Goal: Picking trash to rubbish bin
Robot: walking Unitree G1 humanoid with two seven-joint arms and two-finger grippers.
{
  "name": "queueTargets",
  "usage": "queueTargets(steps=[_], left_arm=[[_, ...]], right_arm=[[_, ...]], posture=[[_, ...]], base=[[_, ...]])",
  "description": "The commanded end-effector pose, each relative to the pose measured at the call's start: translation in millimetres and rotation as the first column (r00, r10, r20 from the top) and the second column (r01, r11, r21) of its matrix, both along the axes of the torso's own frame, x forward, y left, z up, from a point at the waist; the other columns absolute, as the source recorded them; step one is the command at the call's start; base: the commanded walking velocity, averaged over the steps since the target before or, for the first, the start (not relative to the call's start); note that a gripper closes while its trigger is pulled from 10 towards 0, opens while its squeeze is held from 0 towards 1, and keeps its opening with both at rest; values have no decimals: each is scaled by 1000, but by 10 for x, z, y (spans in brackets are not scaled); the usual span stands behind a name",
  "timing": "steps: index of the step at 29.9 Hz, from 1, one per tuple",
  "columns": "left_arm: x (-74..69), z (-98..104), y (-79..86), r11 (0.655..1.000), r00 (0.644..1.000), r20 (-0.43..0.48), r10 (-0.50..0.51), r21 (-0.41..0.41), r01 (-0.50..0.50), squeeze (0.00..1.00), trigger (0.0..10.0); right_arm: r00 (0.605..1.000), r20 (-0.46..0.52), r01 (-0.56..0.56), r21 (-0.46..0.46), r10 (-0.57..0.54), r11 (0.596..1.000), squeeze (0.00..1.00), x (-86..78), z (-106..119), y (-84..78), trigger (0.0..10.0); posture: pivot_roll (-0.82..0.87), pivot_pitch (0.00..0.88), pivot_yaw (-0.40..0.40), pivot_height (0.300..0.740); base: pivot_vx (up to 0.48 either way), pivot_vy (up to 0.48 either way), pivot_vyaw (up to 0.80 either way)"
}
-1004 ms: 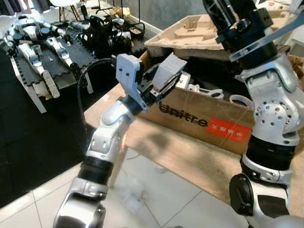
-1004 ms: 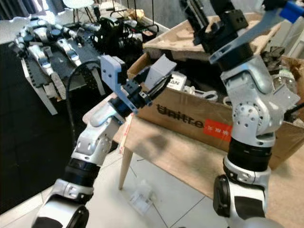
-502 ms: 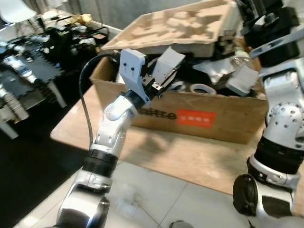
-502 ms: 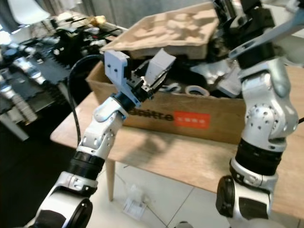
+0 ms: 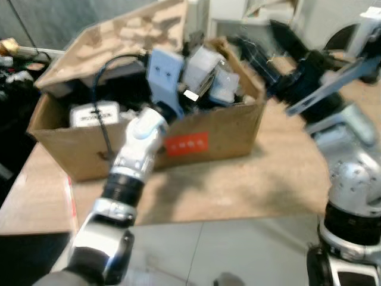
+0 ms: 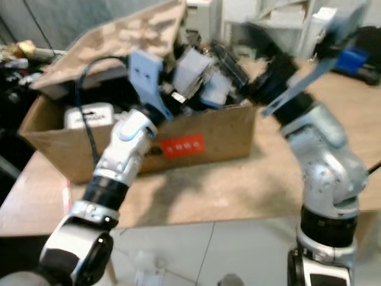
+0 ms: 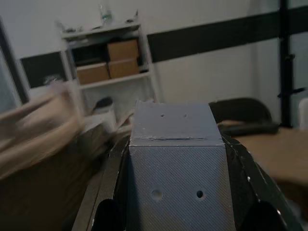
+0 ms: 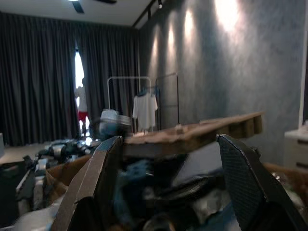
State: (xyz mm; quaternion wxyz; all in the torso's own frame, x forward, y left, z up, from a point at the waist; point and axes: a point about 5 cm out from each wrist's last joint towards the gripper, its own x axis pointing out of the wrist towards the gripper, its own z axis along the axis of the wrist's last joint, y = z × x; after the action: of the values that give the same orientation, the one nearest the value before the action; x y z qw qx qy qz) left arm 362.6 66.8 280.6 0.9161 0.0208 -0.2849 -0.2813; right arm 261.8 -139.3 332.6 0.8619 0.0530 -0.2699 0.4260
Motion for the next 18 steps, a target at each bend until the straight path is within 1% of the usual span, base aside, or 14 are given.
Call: queueTargets(steps=[1,3,4,5,8,9,10,12,13,14,15,16,17,18], left_arm=[[29,6,31,999,1000,9,26,22,-26,0,10000],[64,73,126,994,994,48,95,43,-97,0,10000],[64,73,126,994,994,48,95,43,-97,0,10000],[74,104,182,991,991,68,118,49,-122,0,10000],[68,142,253,995,993,75,87,34,-90,0,10000],[48,162,294,999,996,79,32,26,-34,0,10000],[1,166,308,998,995,82,-54,33,51,0,10000],[1,166,308,998,995,82,-54,33,51,0,10000],[-70,155,299,986,983,80,-166,48,163,0,10000],[-70,155,299,986,983,80,-166,48,163,0,10000],[-177,172,306,954,951,77,-300,26,299,0,10000],[-285,205,327,906,903,83,-422,-2,423,0,10000],[-285,205,327,906,903,83,-422,-2,423,0,10000],[-357,231,341,867,864,93,-494,-19,498,0,10000]], right_arm=[[995,44,-90,-43,91,995,0,-150,25,103,10000],[984,19,-175,-113,179,978,0,-266,-106,214,10000],[984,19,-175,-113,179,978,0,-266,-106,214,10000],[983,9,-183,-131,186,974,0,-285,-146,233,10000],[985,-1,-171,-139,173,975,0,-276,-177,225,10000],[987,-9,-161,-144,161,977,0,-264,-195,212,10000],[988,-15,-154,-147,154,977,0,-257,-212,201,10000],[988,-15,-154,-147,154,977,0,-257,-212,201,10000],[988,-20,-155,-152,154,976,0,-260,-231,194,10000],[988,-20,-155,-152,154,976,0,-260,-231,194,10000],[986,-26,-165,-156,163,974,0,-266,-248,199,10000],[984,-33,-176,-160,173,971,0,-272,-263,203,10000],[984,-33,-176,-160,173,971,0,-272,-263,203,10000],[983,-37,-183,-162,180,970,0,-277,-271,205,10000]], posture=[[-165,81,97,740],[-171,84,102,740],[-171,84,102,740],[-171,84,102,740],[-173,87,107,740],[-173,87,107,740],[-169,91,105,740],[-169,91,105,740],[-164,93,102,740],[-164,93,102,740],[-159,94,99,740],[-155,94,95,740],[-155,94,95,740],[-155,94,95,740]], base=[[0,0,0],[0,0,0],[0,0,0],[0,0,0],[0,0,0],[0,0,0],[0,0,0],[0,0,0],[0,0,0],[0,0,0],[0,0,0],[0,0,0],[0,0,0],[0,0,0]])
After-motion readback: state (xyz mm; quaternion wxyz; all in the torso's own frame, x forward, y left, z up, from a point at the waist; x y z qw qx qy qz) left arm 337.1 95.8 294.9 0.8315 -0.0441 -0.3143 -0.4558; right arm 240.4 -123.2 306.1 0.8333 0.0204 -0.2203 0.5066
